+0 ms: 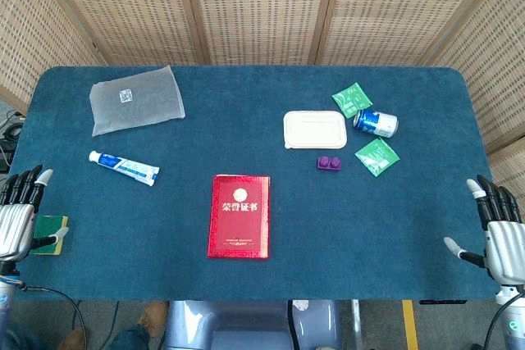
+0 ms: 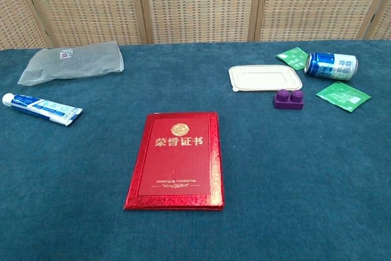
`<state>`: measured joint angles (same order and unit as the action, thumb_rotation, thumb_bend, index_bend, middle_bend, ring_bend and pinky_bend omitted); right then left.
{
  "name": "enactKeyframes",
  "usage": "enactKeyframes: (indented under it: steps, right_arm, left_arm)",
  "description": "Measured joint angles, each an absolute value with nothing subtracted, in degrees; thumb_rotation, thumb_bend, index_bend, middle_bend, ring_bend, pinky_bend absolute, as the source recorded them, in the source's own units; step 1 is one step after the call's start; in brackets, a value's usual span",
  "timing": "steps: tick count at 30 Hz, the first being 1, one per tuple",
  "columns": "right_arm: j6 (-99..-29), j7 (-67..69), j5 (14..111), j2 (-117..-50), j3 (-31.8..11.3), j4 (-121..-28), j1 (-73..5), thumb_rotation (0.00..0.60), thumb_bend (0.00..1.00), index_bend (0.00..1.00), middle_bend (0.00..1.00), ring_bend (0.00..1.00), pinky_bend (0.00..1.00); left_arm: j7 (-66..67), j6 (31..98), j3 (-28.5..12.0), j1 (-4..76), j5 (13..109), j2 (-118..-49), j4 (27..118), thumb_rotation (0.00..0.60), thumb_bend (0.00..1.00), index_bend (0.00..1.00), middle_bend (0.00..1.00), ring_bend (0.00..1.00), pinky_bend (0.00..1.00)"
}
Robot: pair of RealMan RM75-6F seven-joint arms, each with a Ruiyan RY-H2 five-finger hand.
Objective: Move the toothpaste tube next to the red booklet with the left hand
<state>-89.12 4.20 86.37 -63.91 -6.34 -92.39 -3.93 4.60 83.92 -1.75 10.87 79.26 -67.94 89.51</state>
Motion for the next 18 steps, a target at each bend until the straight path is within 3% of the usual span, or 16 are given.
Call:
enactKeyframes:
  steps: [12,18]
  right_arm:
    - [-87.83,3.18,85.81,-64.04,-6.04,-92.33,-4.15,0.6,0.0,0.0,0.0,0.0,0.0]
    - [-86.53,1.82,84.43,-64.68,-6.26,-91.85,-4.65,0.6,0.0,0.0,0.0,0.0,0.0]
  left_arm:
    - [4.27,79.91,-3.28,12.72,78.28,-68.55,86.5,0.6,0.01,0.0,0.0,0.0,0.0]
    - [3.88,71.49,-5.35,18.48,77.43,-71.0,77.64,0.6,0.05,0.01,0.05,0.01,0.04]
